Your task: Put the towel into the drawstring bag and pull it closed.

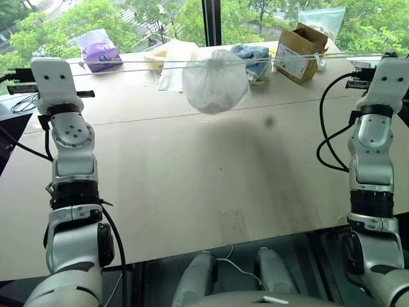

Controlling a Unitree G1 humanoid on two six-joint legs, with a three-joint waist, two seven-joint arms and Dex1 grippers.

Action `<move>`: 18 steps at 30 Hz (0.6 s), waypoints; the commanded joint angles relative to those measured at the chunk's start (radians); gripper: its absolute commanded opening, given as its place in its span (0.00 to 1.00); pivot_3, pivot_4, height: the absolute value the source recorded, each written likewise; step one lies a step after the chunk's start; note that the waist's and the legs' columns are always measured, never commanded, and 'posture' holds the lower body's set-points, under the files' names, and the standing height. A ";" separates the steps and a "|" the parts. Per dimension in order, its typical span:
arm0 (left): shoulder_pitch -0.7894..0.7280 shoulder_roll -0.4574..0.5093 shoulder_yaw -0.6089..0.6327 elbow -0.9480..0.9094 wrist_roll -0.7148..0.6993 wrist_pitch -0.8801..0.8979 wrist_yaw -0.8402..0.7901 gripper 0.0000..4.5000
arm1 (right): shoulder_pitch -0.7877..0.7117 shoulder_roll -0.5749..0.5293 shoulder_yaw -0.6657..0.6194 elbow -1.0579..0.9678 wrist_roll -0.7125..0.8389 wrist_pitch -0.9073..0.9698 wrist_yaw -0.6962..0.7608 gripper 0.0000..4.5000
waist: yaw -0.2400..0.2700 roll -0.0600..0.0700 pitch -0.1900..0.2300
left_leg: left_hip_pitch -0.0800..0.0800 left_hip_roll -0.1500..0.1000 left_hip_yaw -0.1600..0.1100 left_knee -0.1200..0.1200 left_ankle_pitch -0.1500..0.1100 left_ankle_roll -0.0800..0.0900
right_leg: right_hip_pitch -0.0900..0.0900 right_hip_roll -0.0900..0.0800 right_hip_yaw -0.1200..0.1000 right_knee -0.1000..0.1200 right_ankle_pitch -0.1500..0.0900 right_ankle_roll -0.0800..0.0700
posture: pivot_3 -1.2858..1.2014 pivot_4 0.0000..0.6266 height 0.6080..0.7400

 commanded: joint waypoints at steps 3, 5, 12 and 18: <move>0.045 0.002 0.058 0.040 -0.093 0.063 -0.102 0.01 | 0.045 -0.033 -0.087 0.029 0.055 0.108 0.027 0.00 | 0.000 0.000 0.000 | 0.000 0.000 0.000 0.000 0.000 0.000 | 0.000 0.000 0.000 0.000 0.000 0.000 | 0.52 0.24 1.00; 0.064 -0.039 0.028 0.023 -0.175 0.087 -0.251 0.01 | 0.066 -0.013 -0.042 0.035 0.132 0.167 0.150 0.00 | 0.000 0.000 0.000 | 0.001 0.000 0.000 0.000 0.000 0.000 | 0.001 0.000 0.000 0.000 0.000 0.000 | 0.52 0.24 1.00; 0.110 -0.082 -0.033 -0.043 -0.267 0.165 -0.503 0.01 | 0.131 0.011 0.090 -0.047 0.200 0.232 0.364 0.00 | -0.004 0.000 0.000 | 0.001 0.000 -0.001 0.001 0.000 0.000 | 0.002 0.000 -0.001 0.000 0.000 0.000 | 0.52 0.24 1.00; 0.212 -0.122 -0.114 -0.228 -0.360 0.264 -0.730 0.01 | 0.193 0.020 0.197 -0.161 0.271 0.329 0.538 0.00 | -0.002 0.000 0.000 | 0.001 0.000 -0.001 0.001 0.000 0.000 | 0.003 0.000 -0.001 -0.001 0.000 0.000 | 0.52 0.24 1.00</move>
